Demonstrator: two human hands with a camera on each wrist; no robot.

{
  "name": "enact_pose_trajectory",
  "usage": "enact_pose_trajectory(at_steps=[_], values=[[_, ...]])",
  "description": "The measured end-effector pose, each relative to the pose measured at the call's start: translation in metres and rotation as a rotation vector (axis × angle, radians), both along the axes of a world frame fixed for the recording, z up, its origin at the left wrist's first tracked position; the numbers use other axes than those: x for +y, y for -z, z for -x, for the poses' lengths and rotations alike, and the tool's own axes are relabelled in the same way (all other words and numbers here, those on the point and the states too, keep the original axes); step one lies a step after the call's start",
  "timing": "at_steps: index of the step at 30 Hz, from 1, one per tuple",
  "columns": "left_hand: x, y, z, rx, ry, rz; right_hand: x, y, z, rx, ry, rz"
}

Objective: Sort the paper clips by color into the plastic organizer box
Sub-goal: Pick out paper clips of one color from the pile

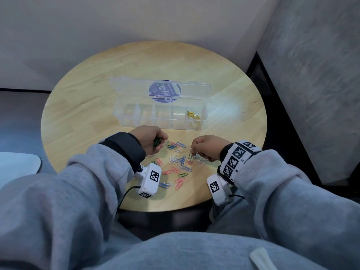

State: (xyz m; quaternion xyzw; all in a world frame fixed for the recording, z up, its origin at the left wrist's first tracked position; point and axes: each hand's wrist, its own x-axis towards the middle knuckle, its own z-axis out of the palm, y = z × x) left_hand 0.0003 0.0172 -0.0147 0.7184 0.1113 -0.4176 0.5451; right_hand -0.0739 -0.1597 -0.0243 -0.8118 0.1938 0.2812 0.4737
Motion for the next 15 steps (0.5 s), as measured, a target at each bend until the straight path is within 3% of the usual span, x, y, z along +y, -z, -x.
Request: enact_pose_trajectory(at_steps=[6,11,15], values=[[-0.0056,0.0018,-0.0037,-0.075,0.115,-0.207,0.0021,-0.0027,0.0007,0.031,0.149,-0.157],[-0.0053,0.0046,-0.001,-0.481,0.51,-0.521,0.0006,0.0004,0.0043,0.081,0.287,-0.322],[-0.0098,0.0061,-0.001,-0.615,0.676,-0.657,-0.001,0.0008,0.0027,0.084,0.306,-0.323]])
